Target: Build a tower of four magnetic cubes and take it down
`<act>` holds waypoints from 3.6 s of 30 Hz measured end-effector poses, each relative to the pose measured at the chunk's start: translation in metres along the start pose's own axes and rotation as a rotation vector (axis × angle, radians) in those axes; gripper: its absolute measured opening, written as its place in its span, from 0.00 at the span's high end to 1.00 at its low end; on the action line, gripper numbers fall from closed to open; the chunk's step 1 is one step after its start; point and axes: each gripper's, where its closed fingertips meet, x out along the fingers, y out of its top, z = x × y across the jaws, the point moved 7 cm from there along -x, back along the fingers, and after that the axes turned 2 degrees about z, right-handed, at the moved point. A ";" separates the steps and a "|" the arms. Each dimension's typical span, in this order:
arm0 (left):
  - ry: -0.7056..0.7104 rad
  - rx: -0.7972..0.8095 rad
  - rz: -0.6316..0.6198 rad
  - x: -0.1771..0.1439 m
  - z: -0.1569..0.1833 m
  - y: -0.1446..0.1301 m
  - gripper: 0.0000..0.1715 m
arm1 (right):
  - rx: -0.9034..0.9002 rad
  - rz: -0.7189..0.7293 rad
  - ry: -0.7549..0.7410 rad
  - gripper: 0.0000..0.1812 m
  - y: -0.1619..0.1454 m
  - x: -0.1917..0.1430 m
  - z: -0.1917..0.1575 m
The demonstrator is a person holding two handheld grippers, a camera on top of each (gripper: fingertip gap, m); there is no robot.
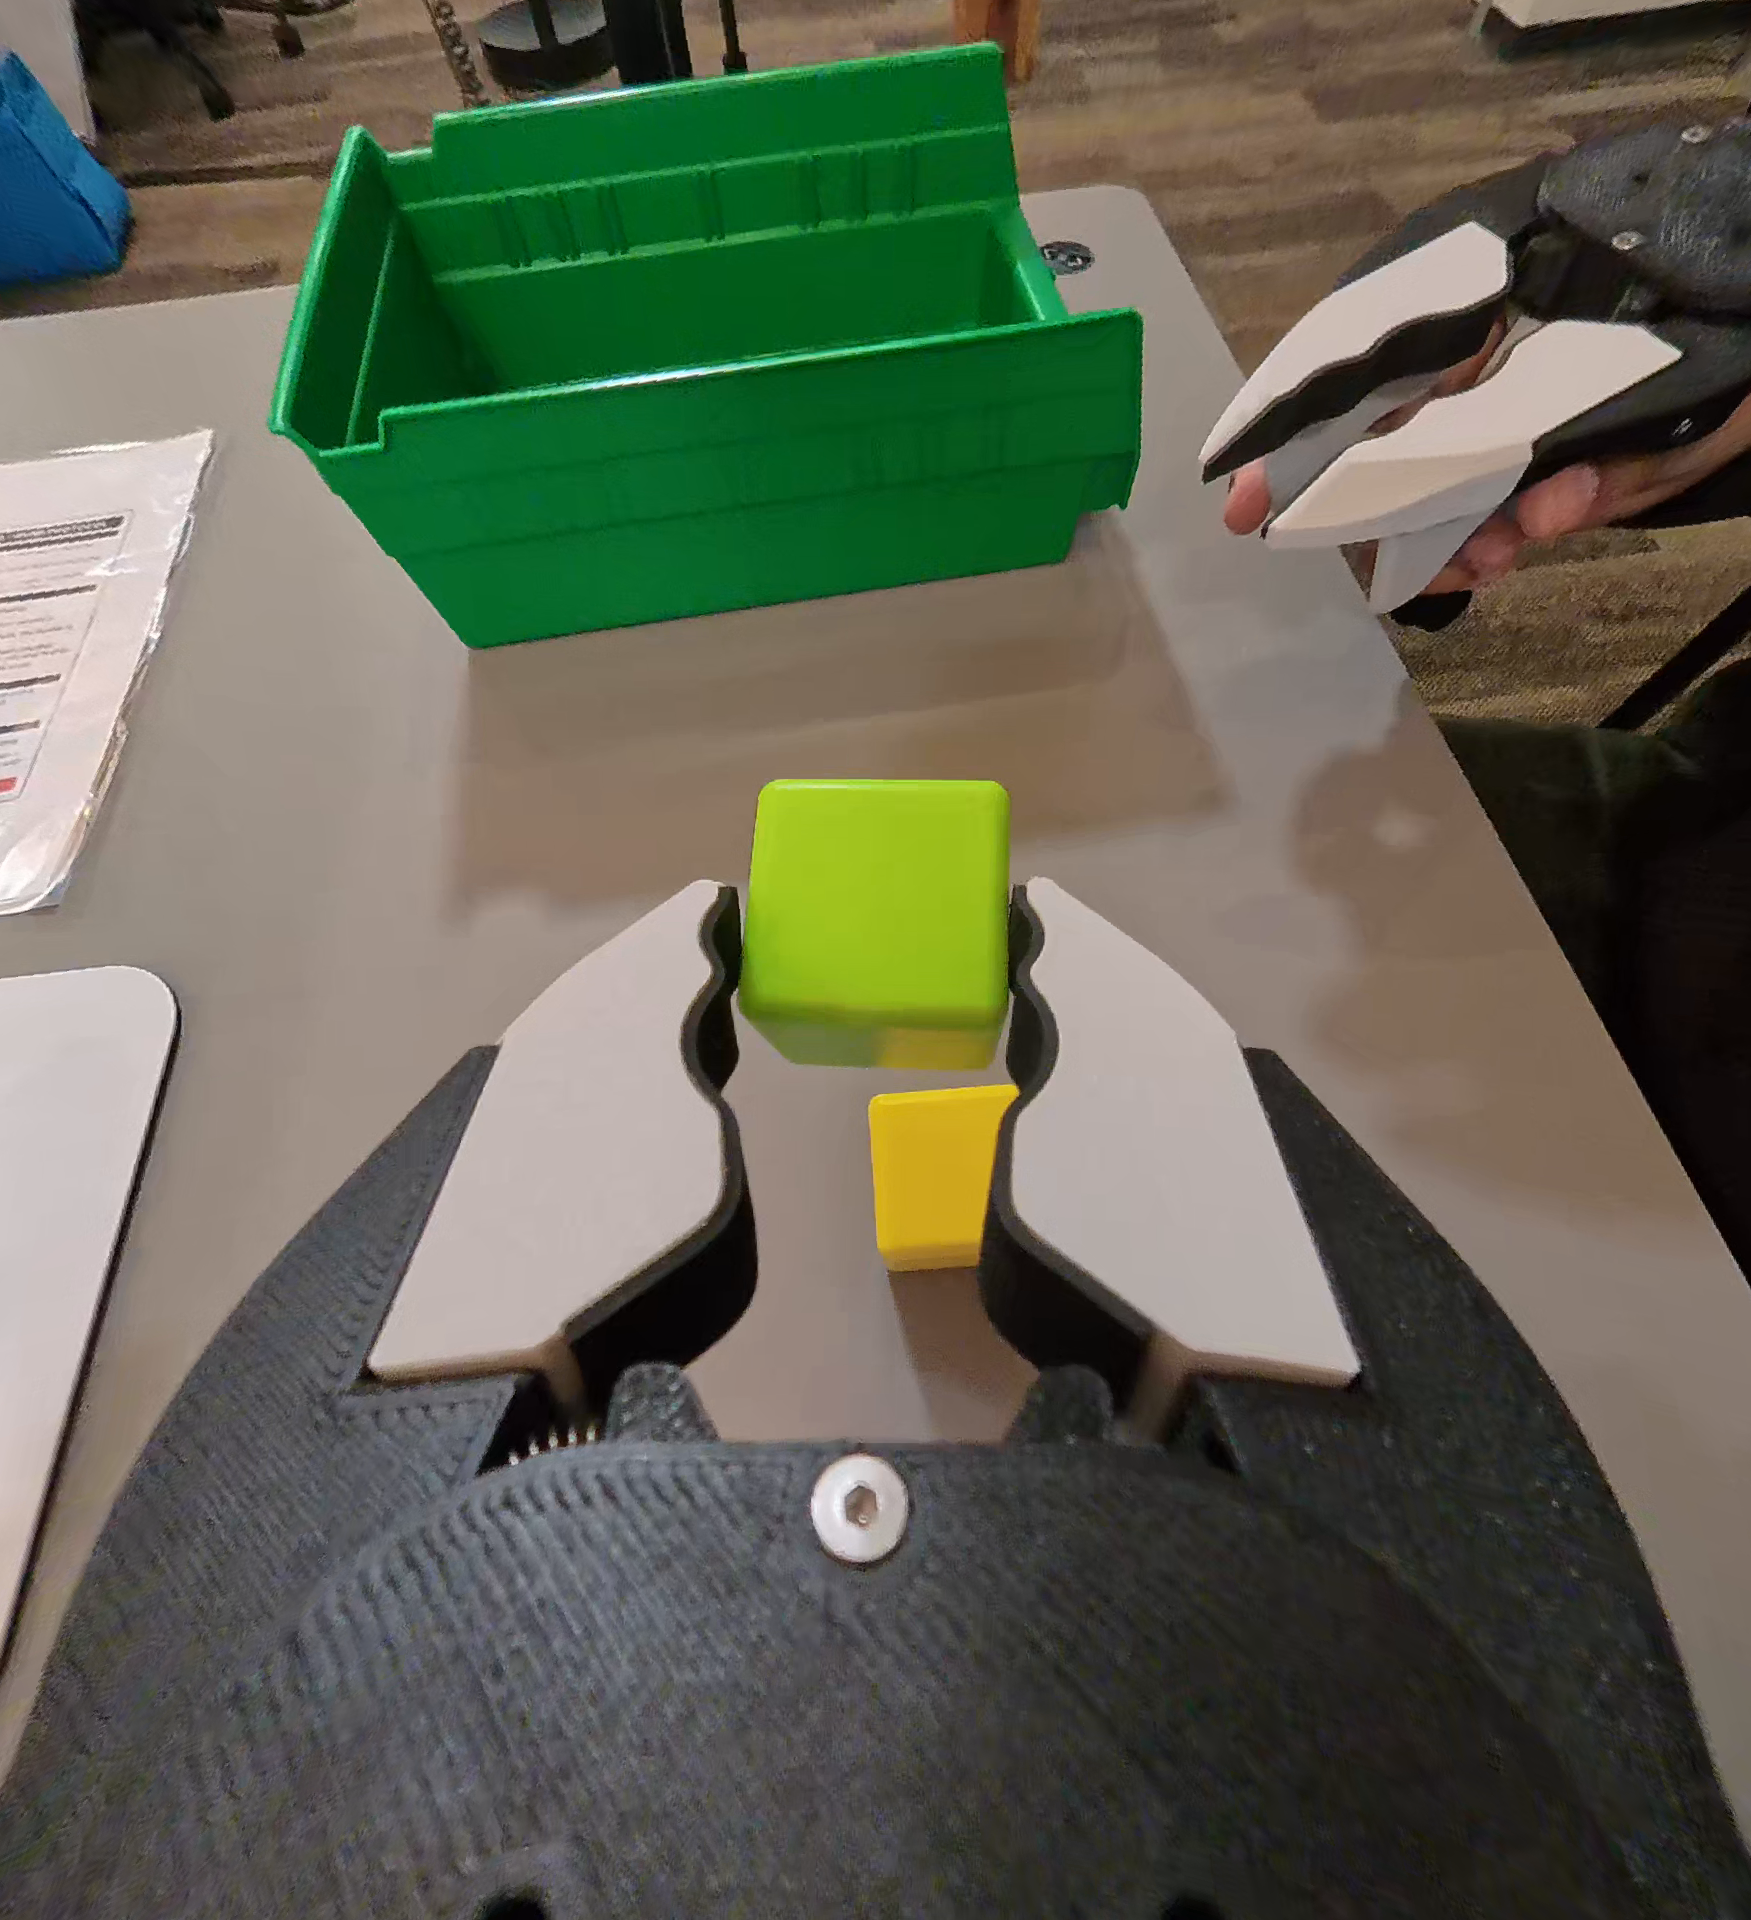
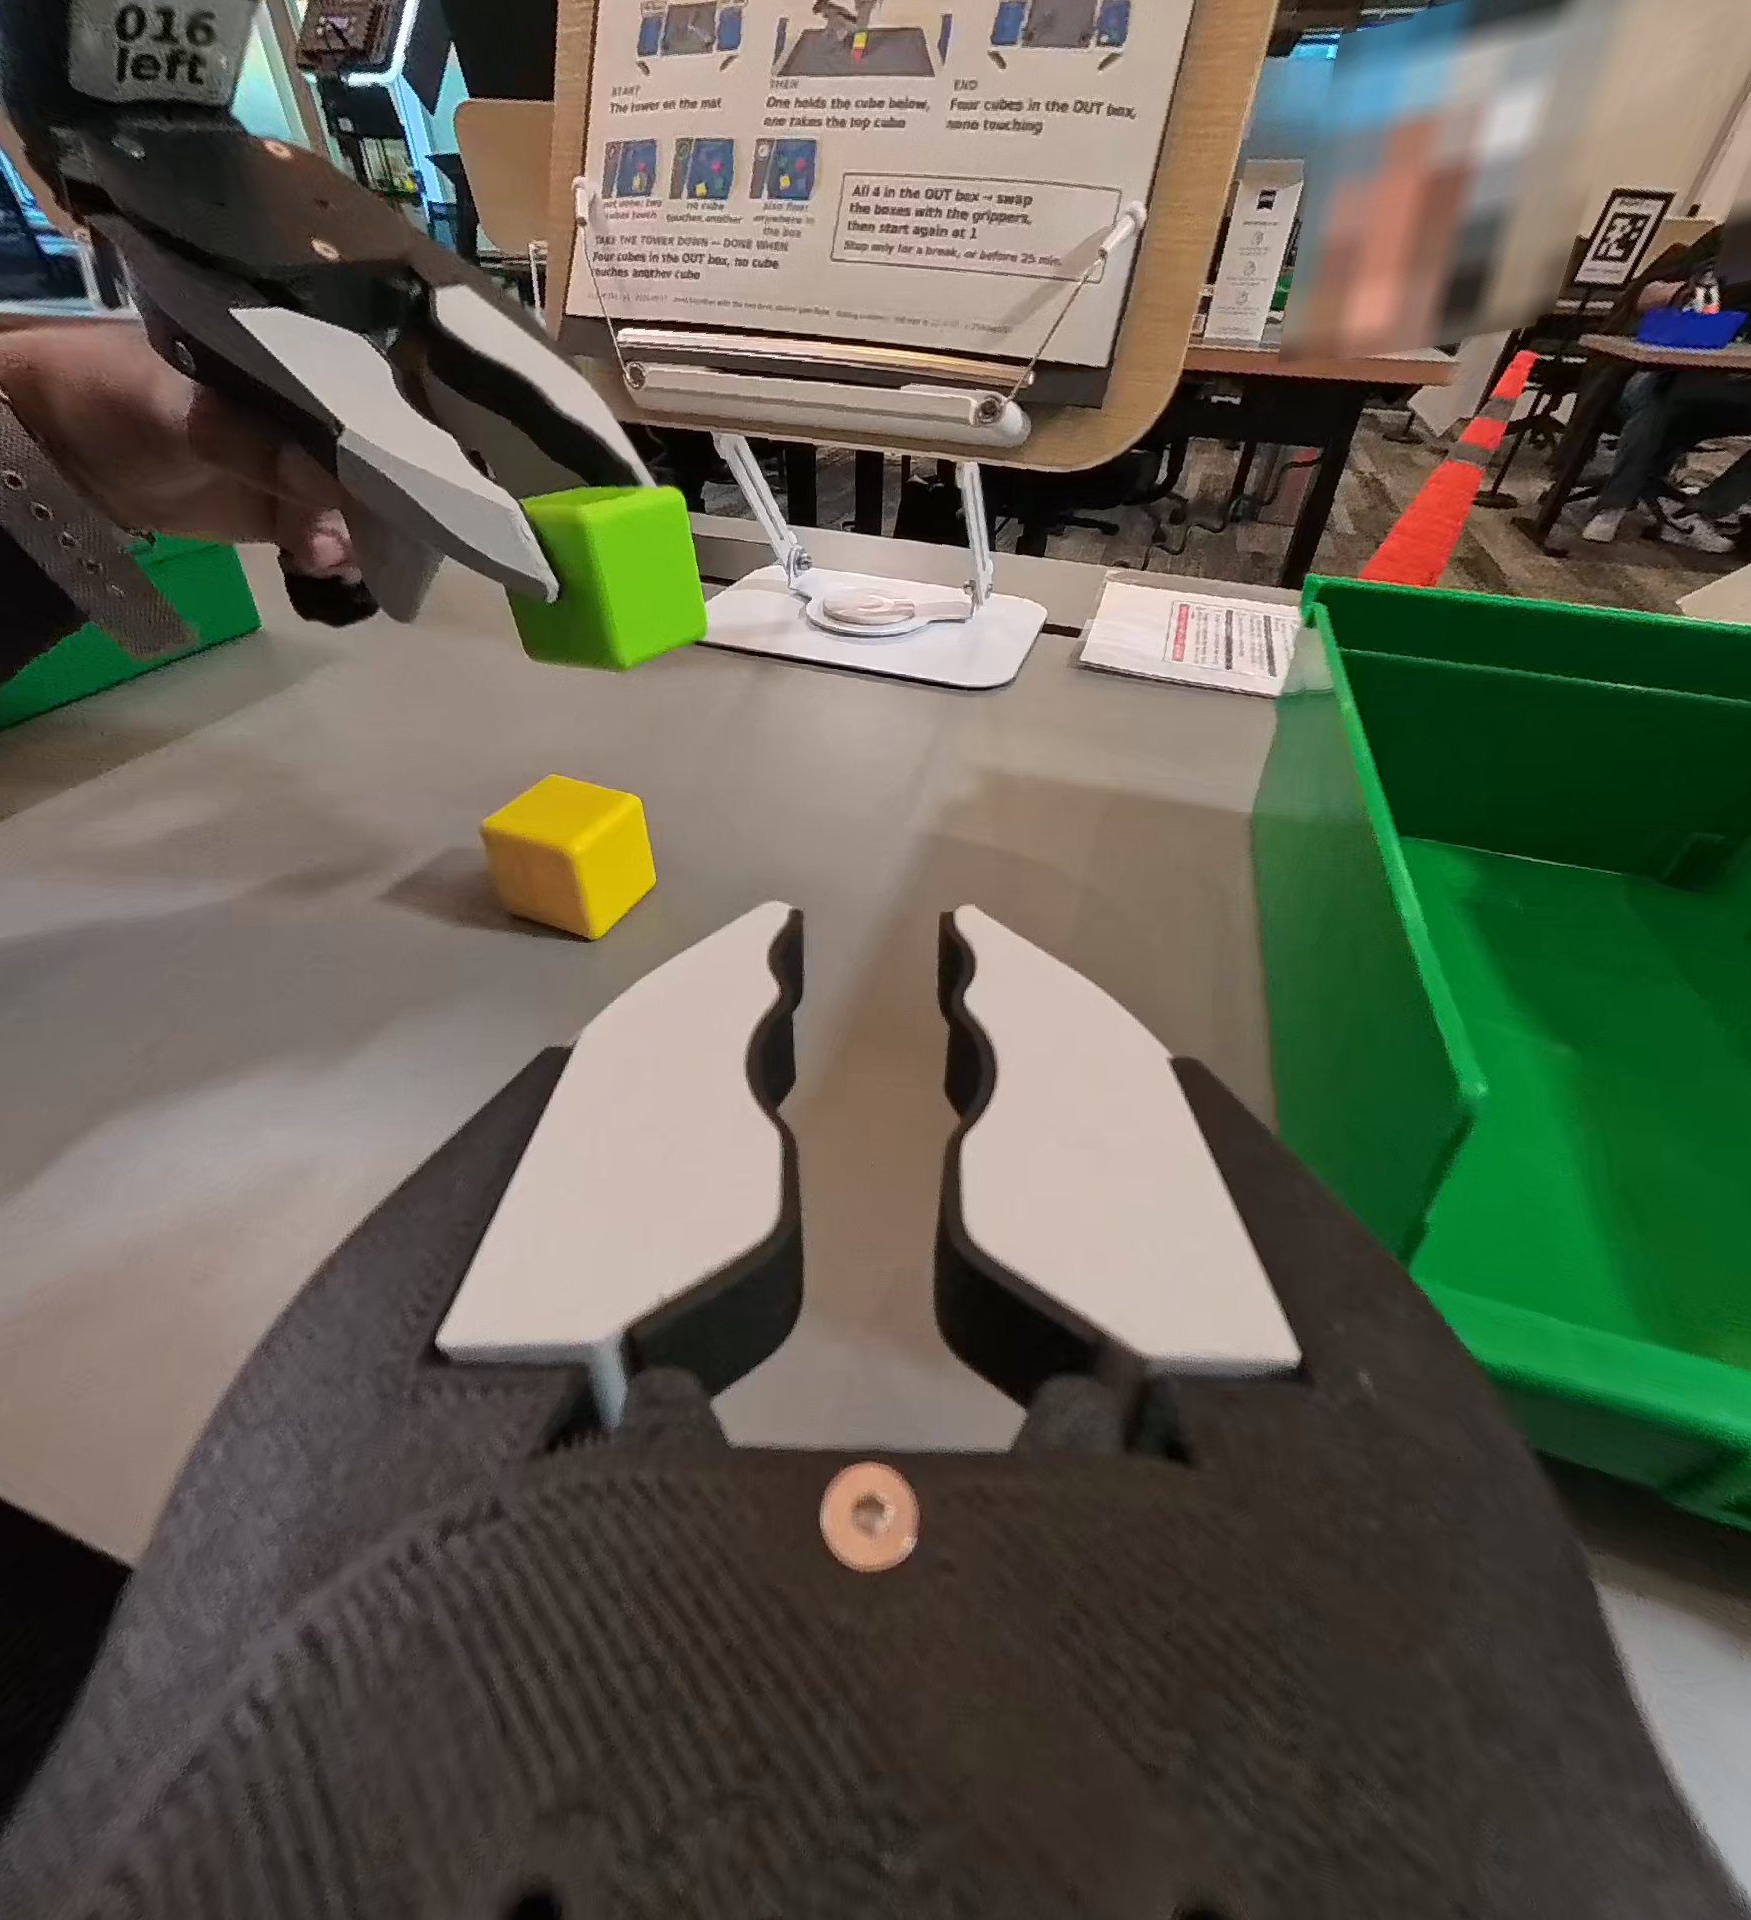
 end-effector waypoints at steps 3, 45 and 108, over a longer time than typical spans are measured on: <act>0.007 -0.006 -0.009 0.001 0.003 -0.008 0.70 | 0.001 -0.003 0.023 0.86 0.000 0.006 -0.003; 0.110 -0.036 -0.104 0.000 0.020 -0.040 0.71 | -0.016 -0.103 0.176 0.84 -0.007 0.042 -0.029; 0.146 -0.076 -0.114 0.017 0.016 -0.067 0.69 | -0.029 -0.107 0.182 0.85 -0.007 0.045 -0.031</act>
